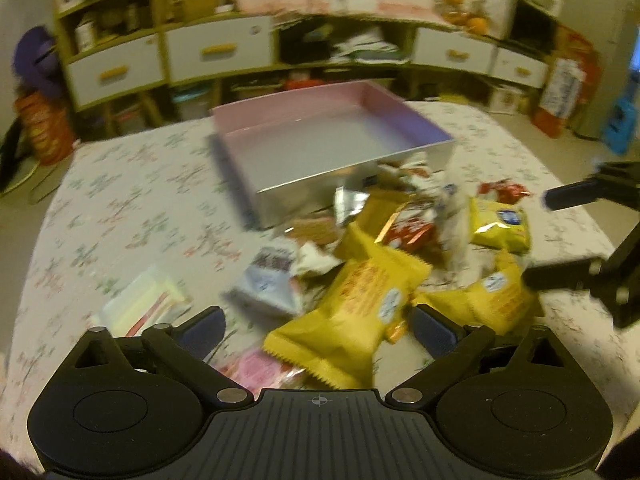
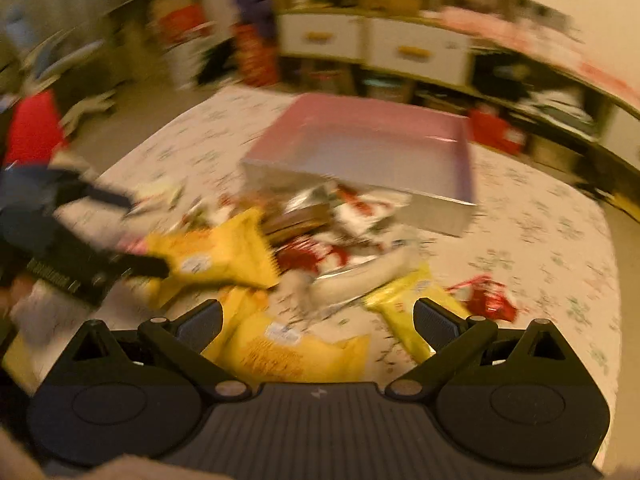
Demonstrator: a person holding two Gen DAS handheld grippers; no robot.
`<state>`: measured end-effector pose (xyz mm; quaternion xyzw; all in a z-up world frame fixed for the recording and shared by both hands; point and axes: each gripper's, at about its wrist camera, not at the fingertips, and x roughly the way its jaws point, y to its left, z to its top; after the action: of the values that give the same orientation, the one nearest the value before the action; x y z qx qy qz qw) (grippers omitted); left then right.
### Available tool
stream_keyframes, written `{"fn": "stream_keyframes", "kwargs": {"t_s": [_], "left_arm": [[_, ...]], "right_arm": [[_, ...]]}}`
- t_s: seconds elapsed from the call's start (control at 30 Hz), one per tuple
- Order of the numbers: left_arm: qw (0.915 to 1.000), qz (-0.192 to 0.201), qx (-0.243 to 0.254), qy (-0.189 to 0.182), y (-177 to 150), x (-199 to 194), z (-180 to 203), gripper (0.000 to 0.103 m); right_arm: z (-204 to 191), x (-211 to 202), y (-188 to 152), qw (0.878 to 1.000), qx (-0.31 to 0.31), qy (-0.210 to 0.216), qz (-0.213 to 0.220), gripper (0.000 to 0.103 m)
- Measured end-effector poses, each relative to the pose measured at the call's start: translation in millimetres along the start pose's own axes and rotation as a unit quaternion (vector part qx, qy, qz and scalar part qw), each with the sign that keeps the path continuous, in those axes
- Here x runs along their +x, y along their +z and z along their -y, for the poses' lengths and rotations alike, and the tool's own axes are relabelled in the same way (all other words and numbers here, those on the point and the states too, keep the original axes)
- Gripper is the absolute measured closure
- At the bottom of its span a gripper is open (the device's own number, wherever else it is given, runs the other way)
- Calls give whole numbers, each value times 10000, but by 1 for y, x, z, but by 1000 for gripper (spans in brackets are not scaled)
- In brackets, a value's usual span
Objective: Organize snacks
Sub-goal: 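Grasp a yellow waffle sandwich pack with the right tool while the left tool grasps another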
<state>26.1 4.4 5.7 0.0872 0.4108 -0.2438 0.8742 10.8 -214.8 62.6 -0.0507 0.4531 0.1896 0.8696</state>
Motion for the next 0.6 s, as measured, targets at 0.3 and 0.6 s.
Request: {"fn": "stream_keyframes", "kwargs": {"t_s": [0.3,0.6], "left_arm": [[9962,23,651,-576,8,19,23,30],[9971,-381,554,-363,3,41,23,44]], "right_arm": [[-14,25,-6,9941,-821,583,-400,7],[-31,48,-24,9879,-1164,520,-878,20]]}}
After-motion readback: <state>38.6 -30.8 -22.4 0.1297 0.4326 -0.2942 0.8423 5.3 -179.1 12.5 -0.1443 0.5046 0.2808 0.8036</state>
